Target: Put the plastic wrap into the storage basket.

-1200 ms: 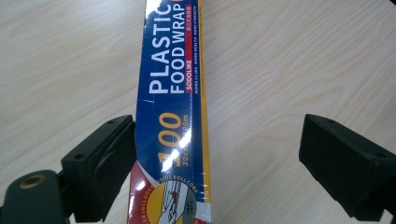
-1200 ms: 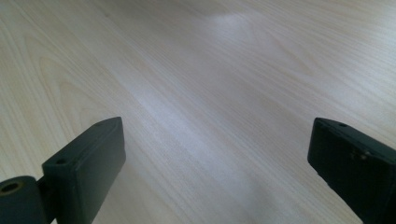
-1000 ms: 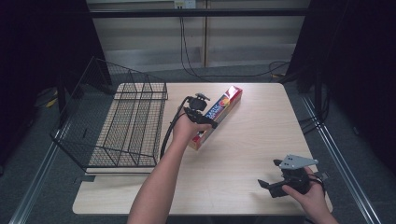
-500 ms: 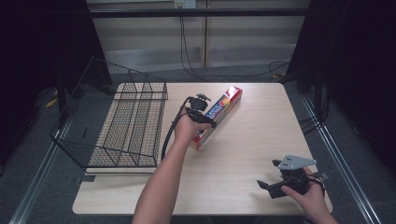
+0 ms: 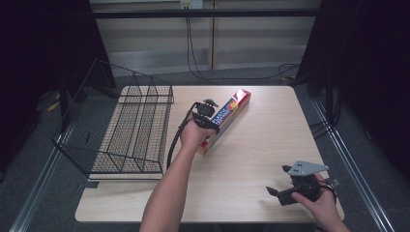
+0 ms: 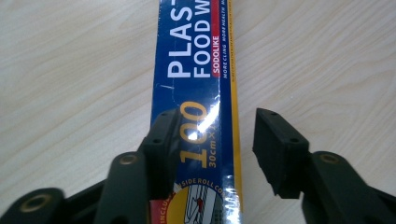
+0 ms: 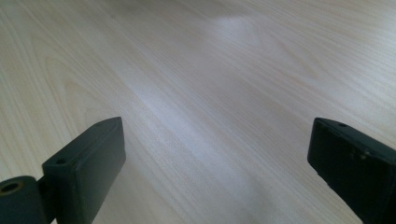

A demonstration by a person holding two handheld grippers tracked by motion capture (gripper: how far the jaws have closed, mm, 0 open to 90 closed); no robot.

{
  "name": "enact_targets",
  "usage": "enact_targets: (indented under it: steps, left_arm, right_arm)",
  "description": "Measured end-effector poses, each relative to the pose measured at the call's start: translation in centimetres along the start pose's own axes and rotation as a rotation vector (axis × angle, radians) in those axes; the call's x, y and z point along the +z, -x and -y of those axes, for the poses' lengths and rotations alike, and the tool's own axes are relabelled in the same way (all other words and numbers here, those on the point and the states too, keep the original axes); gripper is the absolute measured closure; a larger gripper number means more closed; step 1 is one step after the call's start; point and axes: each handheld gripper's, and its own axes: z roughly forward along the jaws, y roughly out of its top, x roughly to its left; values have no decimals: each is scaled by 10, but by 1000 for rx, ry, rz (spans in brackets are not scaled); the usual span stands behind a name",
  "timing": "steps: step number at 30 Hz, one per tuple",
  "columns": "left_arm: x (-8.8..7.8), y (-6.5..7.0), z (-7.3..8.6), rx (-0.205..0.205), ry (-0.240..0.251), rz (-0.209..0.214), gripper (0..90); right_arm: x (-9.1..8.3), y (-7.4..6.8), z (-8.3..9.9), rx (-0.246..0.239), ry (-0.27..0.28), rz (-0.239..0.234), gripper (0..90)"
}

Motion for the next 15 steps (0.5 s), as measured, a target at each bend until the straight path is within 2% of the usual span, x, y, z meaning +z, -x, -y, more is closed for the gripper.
enact_targets:
  steps: [2,3,4,5,6,7,9,11,12,15]
  left_arm:
    - [-2,-1,1,-16,-7,2,582]
    - [-2,-3,2,-12,-5,4,590]
    - [-2,-5,2,-26,-7,-20,576]
    - [-2,-5,2,-26,-7,-20,522]
    - [-1,-6,3,-26,-5,-38,522]
    - [-1,-7,3,-28,3,-30,493]
    - [0,-8,2,-55,13,-7,446]
    - [0,-9,1,-40,0,-3,413]
    - [2,-7,1,-64,28,-2,407]
    - [5,-8,-1,-58,35,1,343]
  right_arm:
    - [0,0,0,-1,-1,0,41]
    - [1,0,0,-4,-3,1,41]
    - [1,0,0,-3,-4,-2,41]
    - [1,0,0,-3,-4,-2,41]
    - [1,0,0,-6,-5,-3,41]
    - [1,0,0,-5,-3,0,41]
    - [1,-1,0,-4,-3,1,41]
    - [1,-1,0,-5,-4,4,41]
    - [1,-1,0,-5,-4,1,41]
    - [2,-1,0,-3,-7,-1,41]
